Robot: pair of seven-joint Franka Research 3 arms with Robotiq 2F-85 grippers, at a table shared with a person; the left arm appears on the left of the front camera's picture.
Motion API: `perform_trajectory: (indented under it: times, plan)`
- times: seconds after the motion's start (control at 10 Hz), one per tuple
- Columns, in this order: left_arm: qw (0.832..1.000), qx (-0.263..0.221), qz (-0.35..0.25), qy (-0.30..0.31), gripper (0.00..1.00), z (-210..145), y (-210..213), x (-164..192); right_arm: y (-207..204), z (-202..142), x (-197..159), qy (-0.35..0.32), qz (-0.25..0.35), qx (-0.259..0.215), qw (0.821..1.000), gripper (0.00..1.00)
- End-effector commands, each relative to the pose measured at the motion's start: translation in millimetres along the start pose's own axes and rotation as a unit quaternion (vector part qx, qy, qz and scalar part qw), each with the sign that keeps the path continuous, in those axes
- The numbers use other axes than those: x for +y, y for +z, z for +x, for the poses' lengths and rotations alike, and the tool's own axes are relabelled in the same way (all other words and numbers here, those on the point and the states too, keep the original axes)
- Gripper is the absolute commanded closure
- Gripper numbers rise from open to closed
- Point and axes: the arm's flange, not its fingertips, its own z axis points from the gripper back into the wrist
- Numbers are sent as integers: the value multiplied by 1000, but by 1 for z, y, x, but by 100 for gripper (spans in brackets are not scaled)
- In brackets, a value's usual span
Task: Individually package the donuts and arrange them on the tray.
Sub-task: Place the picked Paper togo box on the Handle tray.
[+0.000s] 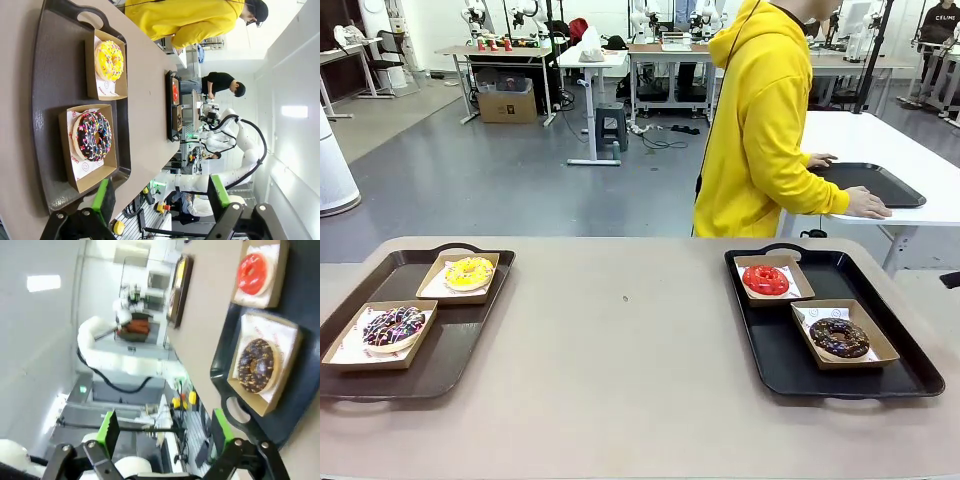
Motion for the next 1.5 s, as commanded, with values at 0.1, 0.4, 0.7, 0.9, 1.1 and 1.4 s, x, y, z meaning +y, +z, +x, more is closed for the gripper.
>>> perform_trajectory:
  times: [0.1,0.4,0.7,0.9,1.1,1.4]
  plan:
    - [1000,-5,-3,-3,3,-3,0,-4,5,-25,4,-3,-29,-98,995,4]
    - [1000,-5,-3,-3,3,-3,0,-4,20,-26,-5,-3,-25,-81,996,4]
    - [1000,-5,-3,-3,3,-3,0,-4,20,-26,-5,-3,-25,-81,996,4]
    - [1000,-5,-3,-3,3,-3,0,-4,20,-26,-5,-3,-25,-81,996,4]
    - [1000,-5,-3,-3,3,-3,0,-4,20,-26,-5,-3,-25,-81,996,4]
    - [1000,-5,-3,-3,3,-3,0,-4,20,-26,-5,-3,-25,-81,996,4]
